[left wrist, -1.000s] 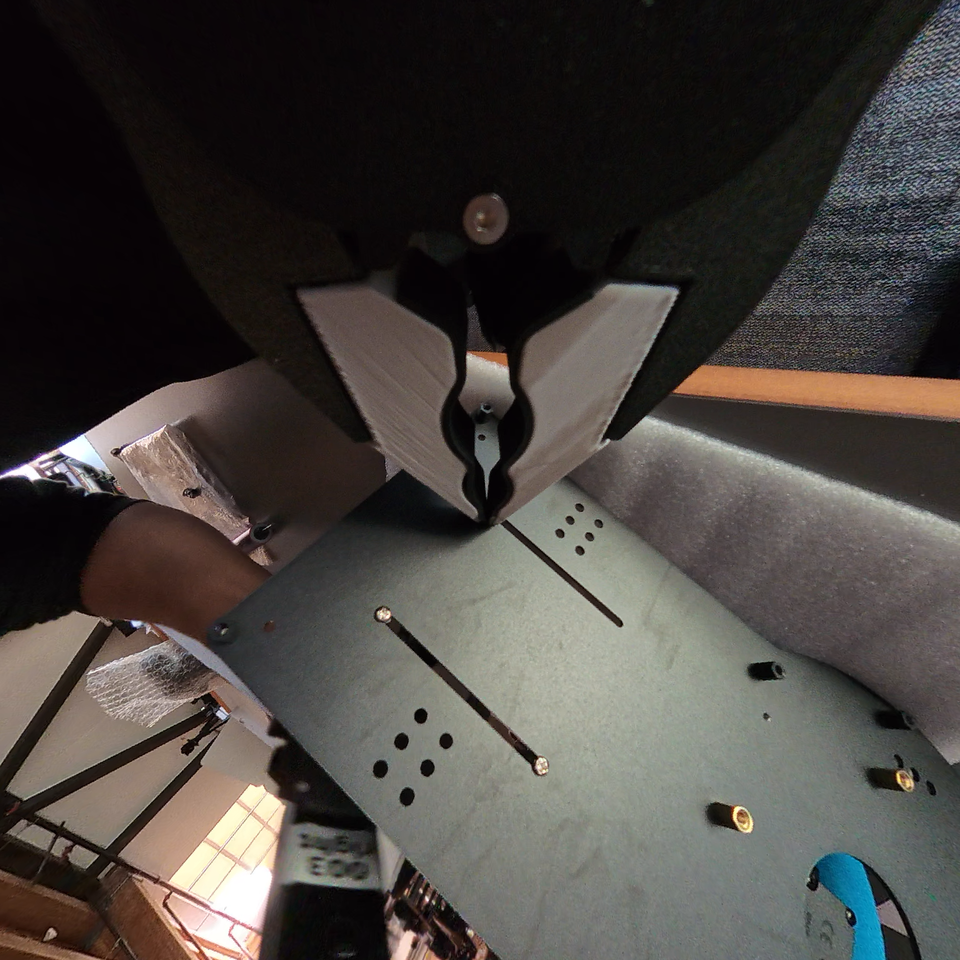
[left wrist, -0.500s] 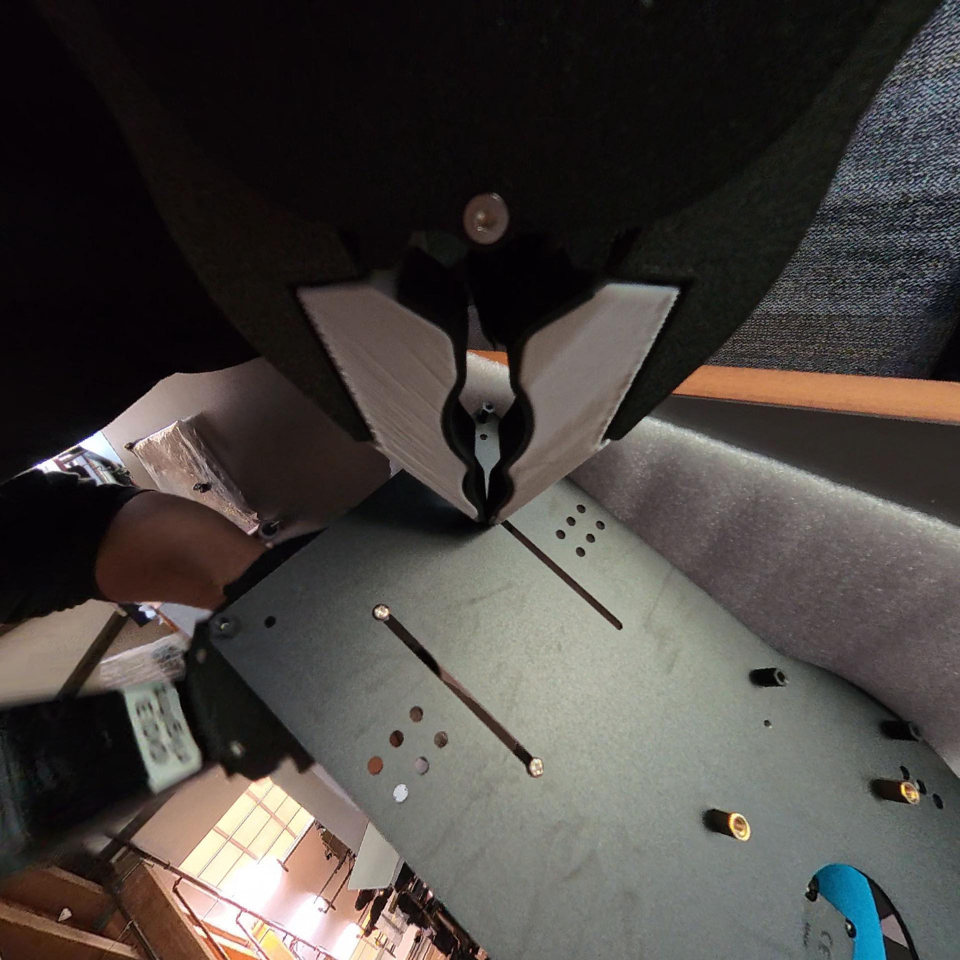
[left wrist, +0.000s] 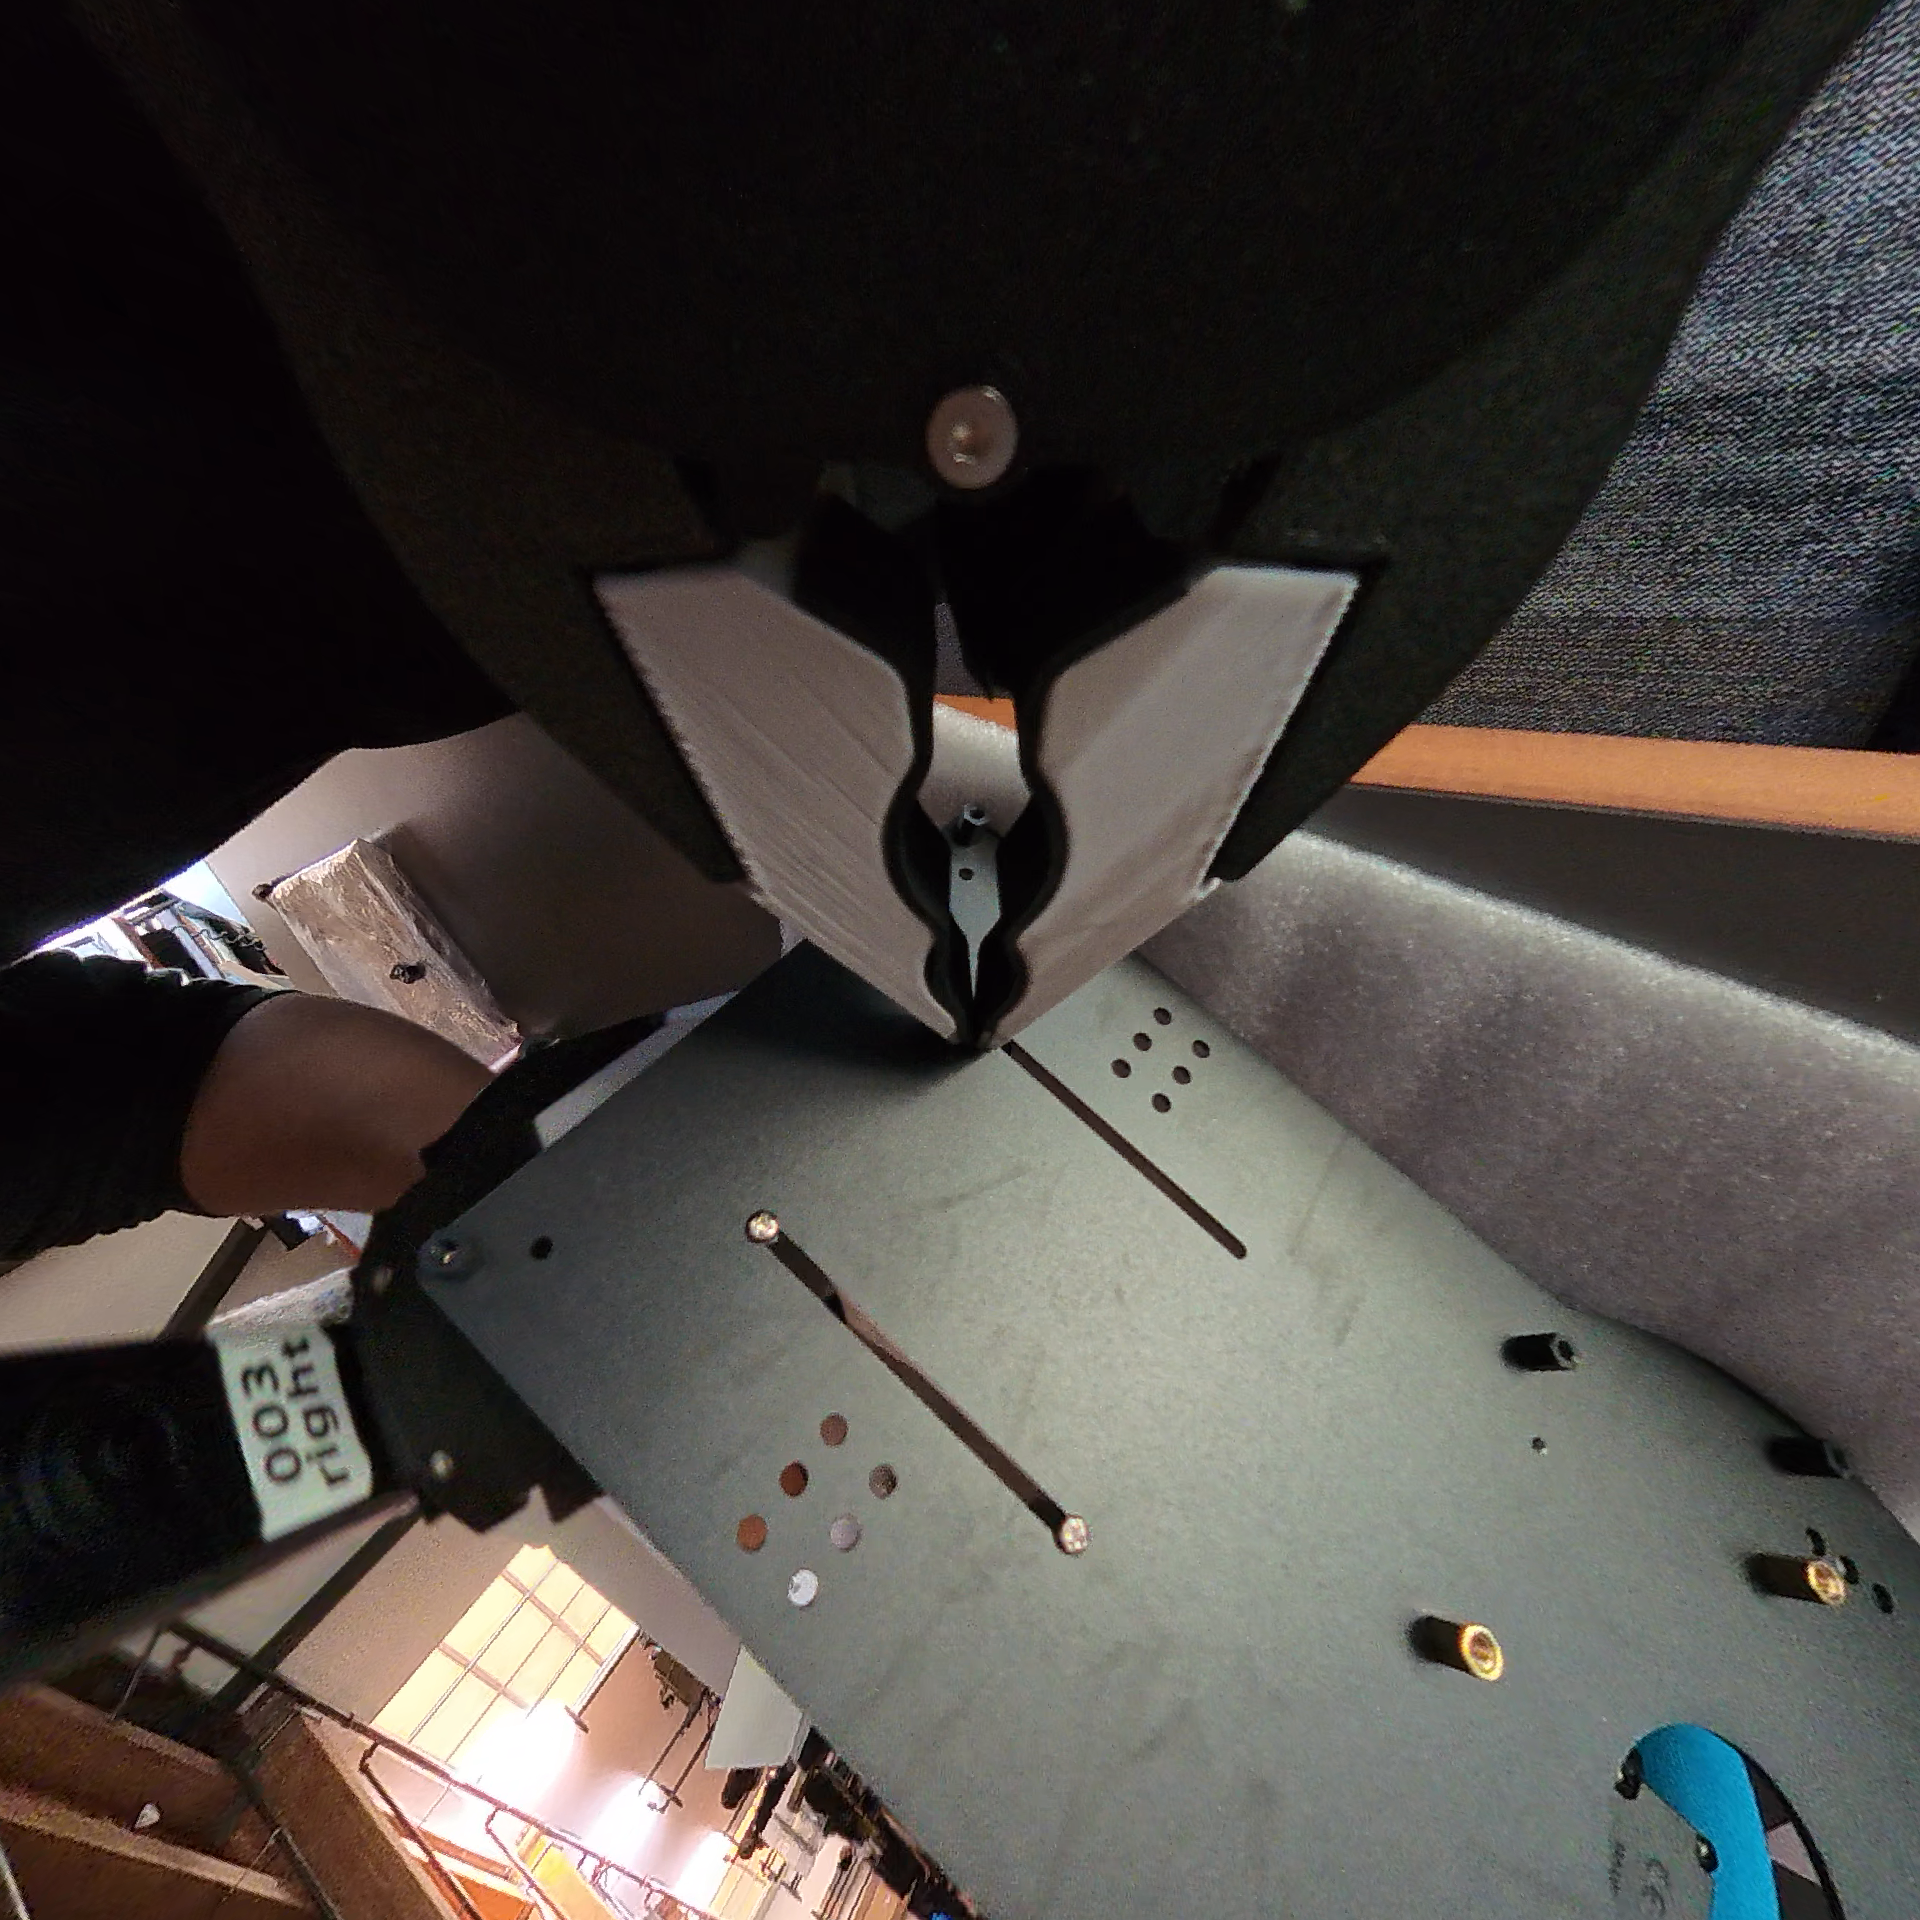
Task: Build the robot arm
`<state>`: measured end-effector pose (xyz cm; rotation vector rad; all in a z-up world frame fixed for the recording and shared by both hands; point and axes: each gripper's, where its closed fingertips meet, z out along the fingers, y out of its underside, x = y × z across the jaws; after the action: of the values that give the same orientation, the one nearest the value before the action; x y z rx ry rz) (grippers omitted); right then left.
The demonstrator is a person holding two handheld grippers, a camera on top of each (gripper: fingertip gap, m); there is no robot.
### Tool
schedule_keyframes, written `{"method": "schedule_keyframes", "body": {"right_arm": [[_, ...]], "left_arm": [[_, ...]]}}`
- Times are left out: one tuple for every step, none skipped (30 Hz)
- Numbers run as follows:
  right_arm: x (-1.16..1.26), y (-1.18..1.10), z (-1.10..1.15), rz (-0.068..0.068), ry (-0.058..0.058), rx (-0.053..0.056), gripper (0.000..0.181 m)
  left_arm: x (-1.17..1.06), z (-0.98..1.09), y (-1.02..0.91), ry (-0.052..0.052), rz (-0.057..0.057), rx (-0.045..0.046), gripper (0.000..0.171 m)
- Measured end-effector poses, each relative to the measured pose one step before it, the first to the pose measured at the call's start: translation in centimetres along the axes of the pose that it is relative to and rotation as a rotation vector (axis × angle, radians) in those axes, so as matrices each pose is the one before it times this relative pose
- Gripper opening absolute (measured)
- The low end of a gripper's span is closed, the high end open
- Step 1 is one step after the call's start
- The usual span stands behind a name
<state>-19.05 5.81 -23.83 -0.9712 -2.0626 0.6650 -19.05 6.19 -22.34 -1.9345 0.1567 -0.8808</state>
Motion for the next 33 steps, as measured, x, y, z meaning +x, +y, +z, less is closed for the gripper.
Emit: {"method": "schedule_keyframes", "body": {"right_arm": [[0.367,0.052,0.199,-0.0275,0.0311,-0.0019,0.006],[-0.011,0.147,0.245,0.0009,-0.0156,-0.0088,0.006],[-0.001,-0.054,0.070,0.0297,-0.0361,0.0036,0.005],[-0.114,-0.005,0.018,0.0605,-0.0642,0.0054,0.005],[-0.211,-0.029,0.001,0.1063,-0.0943,0.0169,0.005],[-0.304,-0.080,-0.041,0.1551,-0.1257,0.0233,0.004],[-0.346,-0.118,-0.091,0.1824,-0.1381,0.0203,0.004],[-0.227,-0.084,-0.099,0.1459,-0.1110,0.0230,0.004],[-0.113,-0.054,-0.061,0.0755,-0.0649,0.0190,0.004],[0.027,0.007,0.011,-0.0003,-0.0072,0.0099,0.005],[0.086,0.041,0.022,-0.0499,0.0335,-0.0034,0.005],[0.089,-0.005,-0.043,-0.0789,0.0527,-0.0077,0.005],[0.177,0.115,-0.119,-0.0774,0.0608,-0.0156,0.007],[0.221,0.241,-0.119,-0.0529,0.0536,-0.0210,0.013],[0.165,0.344,-0.024,-0.0252,0.0375,-0.0233,0.020],[-0.140,0.333,0.065,-0.0073,0.0062,-0.0203,0.026],[-0.212,0.178,0.056,0.0022,-0.0029,-0.0106,0.026],[-0.077,-0.037,-0.002,0.0030,0.0064,0.0070,0.026],[-0.166,-0.212,-0.067,-0.0124,0.0059,0.0169,0.024],[0.040,-0.245,-0.174,-0.0264,0.0224,0.0161,0.020],[0.176,-0.200,-0.186,-0.0340,0.0312,0.0107,0.018],[0.168,-0.011,-0.100,-0.0331,0.0244,-0.0021,0.015],[0.145,0.152,0.039,-0.0269,0.0168,-0.0152,0.015],[0.016,0.043,0.056,-0.0223,0.0061,-0.0093,0.015],[0.003,-0.090,0.027,-0.0192,0.0045,0.0025,0.013],[0.158,-0.013,0.064,-0.0169,0.0108,0.0005,0.010],[0.159,0.024,0.121,-0.0130,0.0062,-0.0039,0.007],[0.167,0.015,0.102,-0.0127,0.0039,-0.0053,0.005],[0.127,0.063,0.094,-0.0086,-0.0033,-0.0075,0.005],[0.084,0.000,0.053,0.0187,-0.0207,-0.0004,0.004],[-0.027,-0.043,0.009,0.0820,-0.0545,0.0073,0.004],[-0.171,-0.082,-0.034,0.1588,-0.0998,0.0177,0.003],[-0.252,-0.161,-0.168,0.1840,-0.1252,0.0270,0.004]], "left_arm": [[-0.009,0.013,0.000,0.0020,-0.0022,0.00102,0.000],[0.004,-0.006,-0.005,0.0013,-0.0008,0.00055,0.000],[-0.012,-0.004,0.004,0.0008,-0.0002,0.00055,0.000],[0.002,-0.005,-0.006,0.0015,-0.0020,0.00198,0.000],[0.007,0.008,0.007,0.0016,-0.0028,0.00148,0.000],[0.012,0.009,0.004,0.0009,-0.0007,0.00224,0.000],[0.018,0.019,-0.018,0.0010,0.0003,0.00240,0.000],[0.026,0.032,0.009,0.0012,0.0002,0.00108,0.000],[0.033,0.043,0.012,0.0014,0.0000,0.00069,0.000],[0.018,0.028,0.007,0.0002,0.0001,0.00157,0.000],[-0.001,0.019,0.003,0.0005,-0.0011,0.00157,0.000],[0.018,0.004,-0.009,0.0009,-0.0026,0.00107,0.000],[-0.002,-0.005,-0.033,-0.0019,0.0011,0.00155,0.000],[-0.019,-0.035,-0.048,-0.0040,0.0019,0.00137,0.000],[0.004,-0.115,-0.172,-0.0011,-0.0097,0.00864,0.000],[0.095,-0.262,-0.388,0.0052,-0.0187,0.02475,0.000],[0.167,-0.309,-0.347,0.0072,-0.0136,0.02357,0.000],[0.056,-0.181,0.074,-0.0039,0.0023,-0.00232,0.000],[-0.141,-0.010,0.476,-0.0193,0.0211,-0.02477,0.000],[-0.102,0.141,0.531,-0.0167,0.0264,-0.02590,0.000],[0.051,0.201,0.315,-0.0023,0.0117,-0.01324,0.000],[0.081,0.200,0.019,0.0054,-0.0056,0.00343,0.000],[0.031,0.126,-0.101,0.0049,-0.0111,0.00934,0.000],[-0.043,0.041,-0.028,0.0009,-0.0067,0.00406,0.000],[-0.005,-0.026,0.004,0.0003,-0.0014,0.00140,0.000],[0.004,0.005,0.016,-0.0033,0.0030,0.00034,0.000],[0.017,0.026,-0.006,-0.0067,0.0102,0.00025,0.000],[0.021,0.029,0.003,-0.0048,0.0105,-0.00088,0.000],[0.033,0.012,0.000,0.0020,0.0032,-0.00192,0.000],[0.033,-0.008,-0.004,0.0054,-0.0008,-0.00188,0.000],[0.021,-0.018,0.013,0.0024,0.0031,-0.00118,0.000],[0.016,0.005,0.026,0.0009,0.0050,-0.00136,0.000],[0.022,0.020,0.031,0.0031,0.0008,-0.00194,0.000]]}}
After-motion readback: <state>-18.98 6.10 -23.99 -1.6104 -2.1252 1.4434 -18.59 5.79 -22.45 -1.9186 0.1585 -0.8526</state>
